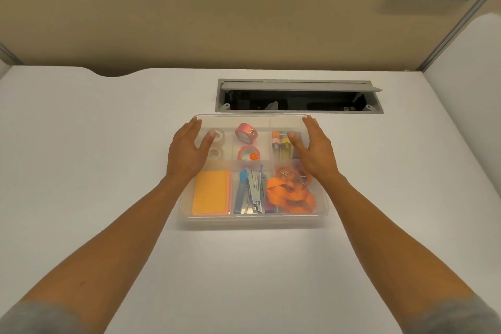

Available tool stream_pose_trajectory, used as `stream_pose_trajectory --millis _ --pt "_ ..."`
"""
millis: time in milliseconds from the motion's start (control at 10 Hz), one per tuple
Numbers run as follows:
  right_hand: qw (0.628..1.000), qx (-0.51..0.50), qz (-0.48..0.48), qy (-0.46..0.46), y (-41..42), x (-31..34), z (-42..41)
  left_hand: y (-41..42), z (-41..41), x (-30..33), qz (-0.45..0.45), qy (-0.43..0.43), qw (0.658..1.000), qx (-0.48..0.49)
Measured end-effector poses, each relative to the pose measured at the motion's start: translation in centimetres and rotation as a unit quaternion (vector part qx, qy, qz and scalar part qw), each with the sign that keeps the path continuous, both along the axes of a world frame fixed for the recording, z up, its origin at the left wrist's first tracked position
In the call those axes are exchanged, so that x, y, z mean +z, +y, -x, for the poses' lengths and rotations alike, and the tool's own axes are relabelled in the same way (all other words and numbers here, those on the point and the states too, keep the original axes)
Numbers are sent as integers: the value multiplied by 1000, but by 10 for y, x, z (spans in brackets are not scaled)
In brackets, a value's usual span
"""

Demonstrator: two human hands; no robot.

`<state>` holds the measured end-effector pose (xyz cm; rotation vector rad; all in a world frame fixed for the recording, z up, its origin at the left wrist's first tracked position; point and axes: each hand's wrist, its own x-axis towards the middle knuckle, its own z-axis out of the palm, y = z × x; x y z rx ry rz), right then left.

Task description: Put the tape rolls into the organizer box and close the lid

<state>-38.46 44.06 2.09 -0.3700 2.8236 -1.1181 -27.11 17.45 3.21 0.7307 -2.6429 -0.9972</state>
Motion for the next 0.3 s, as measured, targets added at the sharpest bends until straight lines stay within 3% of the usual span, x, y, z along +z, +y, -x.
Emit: stream_pose_trajectory --millis 200,300 --pt "980 -2 -95 174 2 18 -13 8 -11 24 120 95 988 4" --pt "971 11 -123 205 -1 23 -19 12 -16 29 142 118 983 -11"
